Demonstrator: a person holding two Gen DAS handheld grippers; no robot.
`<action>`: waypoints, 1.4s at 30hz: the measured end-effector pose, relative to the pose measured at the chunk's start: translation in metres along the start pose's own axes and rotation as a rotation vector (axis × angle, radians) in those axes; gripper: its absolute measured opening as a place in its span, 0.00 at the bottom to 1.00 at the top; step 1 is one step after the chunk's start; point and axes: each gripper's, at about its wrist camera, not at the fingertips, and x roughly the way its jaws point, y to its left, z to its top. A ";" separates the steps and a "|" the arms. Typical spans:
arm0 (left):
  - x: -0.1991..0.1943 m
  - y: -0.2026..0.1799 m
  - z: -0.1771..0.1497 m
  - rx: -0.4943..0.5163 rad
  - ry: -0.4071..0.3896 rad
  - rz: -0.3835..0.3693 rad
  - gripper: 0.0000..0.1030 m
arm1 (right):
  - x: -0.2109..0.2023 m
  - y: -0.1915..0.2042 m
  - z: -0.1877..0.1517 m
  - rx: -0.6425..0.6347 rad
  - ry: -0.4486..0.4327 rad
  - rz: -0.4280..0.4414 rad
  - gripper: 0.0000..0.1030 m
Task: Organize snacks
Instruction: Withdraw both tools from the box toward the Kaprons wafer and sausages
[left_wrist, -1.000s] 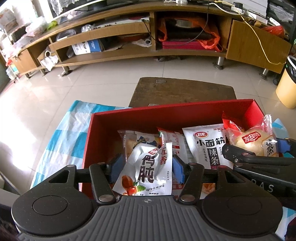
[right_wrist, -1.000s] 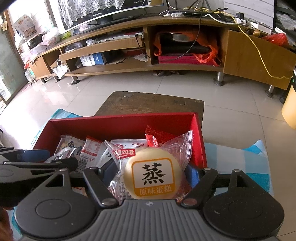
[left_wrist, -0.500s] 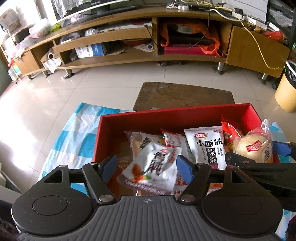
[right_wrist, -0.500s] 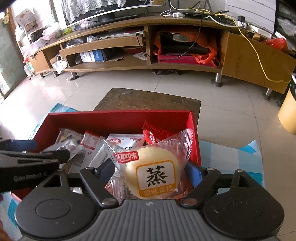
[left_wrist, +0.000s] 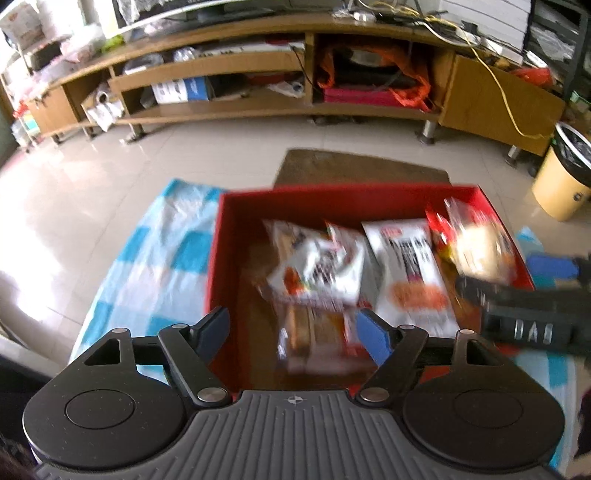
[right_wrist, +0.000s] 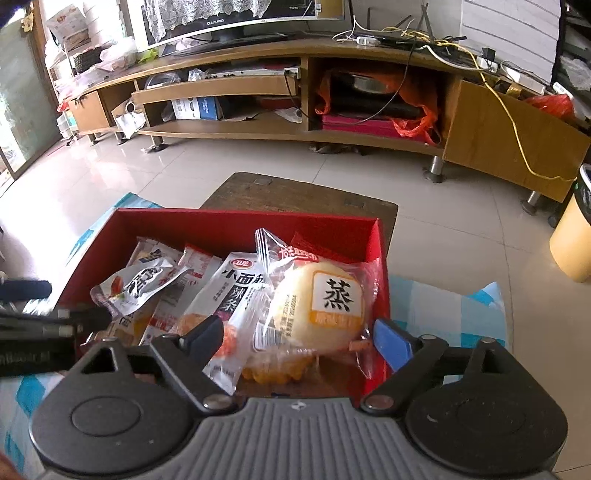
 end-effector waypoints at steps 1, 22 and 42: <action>-0.003 -0.002 -0.006 0.008 0.006 -0.013 0.79 | -0.003 -0.001 -0.001 -0.001 -0.003 0.000 0.83; -0.003 -0.058 -0.053 0.156 0.030 -0.377 0.78 | -0.043 -0.038 -0.027 0.036 -0.015 -0.011 0.84; -0.007 -0.077 -0.087 0.651 0.064 -0.325 0.83 | -0.047 -0.037 -0.051 -0.038 0.063 0.046 0.84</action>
